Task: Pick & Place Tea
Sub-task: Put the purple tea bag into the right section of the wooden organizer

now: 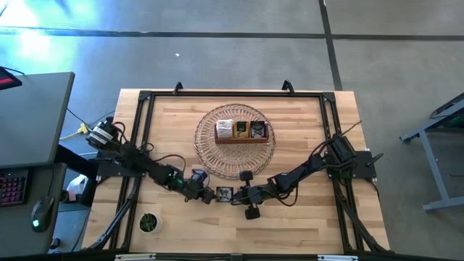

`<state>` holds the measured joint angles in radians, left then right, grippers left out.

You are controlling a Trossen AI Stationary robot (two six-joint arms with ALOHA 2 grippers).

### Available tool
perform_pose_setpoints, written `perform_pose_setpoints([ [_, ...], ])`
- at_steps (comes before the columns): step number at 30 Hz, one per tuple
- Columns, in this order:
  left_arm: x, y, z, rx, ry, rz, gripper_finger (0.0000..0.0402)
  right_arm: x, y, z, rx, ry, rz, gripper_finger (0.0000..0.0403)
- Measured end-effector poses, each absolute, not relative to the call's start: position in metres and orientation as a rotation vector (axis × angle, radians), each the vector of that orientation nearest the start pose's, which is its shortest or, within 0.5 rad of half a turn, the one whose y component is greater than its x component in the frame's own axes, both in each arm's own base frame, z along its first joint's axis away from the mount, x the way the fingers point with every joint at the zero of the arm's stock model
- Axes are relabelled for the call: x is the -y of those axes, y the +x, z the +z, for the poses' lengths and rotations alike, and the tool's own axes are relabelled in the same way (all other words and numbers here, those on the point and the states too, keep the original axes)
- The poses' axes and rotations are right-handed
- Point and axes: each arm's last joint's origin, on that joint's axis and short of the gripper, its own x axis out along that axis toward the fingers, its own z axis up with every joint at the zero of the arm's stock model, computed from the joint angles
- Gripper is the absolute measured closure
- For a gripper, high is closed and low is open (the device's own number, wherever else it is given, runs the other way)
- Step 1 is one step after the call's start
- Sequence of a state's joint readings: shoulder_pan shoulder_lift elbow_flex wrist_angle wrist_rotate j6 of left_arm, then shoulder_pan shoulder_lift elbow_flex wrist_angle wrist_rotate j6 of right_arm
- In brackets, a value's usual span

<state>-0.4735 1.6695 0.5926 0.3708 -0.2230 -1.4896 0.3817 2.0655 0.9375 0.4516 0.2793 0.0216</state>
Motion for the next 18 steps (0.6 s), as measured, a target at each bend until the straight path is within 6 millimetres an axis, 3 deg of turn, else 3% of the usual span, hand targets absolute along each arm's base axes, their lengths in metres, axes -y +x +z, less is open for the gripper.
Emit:
perform_pose_setpoints([
  [18,0.107,0.272,0.114,-0.688,-1.082,0.299,0.0261,-0.134,0.355,0.081,-0.632,-0.199,0.09,0.0402],
])
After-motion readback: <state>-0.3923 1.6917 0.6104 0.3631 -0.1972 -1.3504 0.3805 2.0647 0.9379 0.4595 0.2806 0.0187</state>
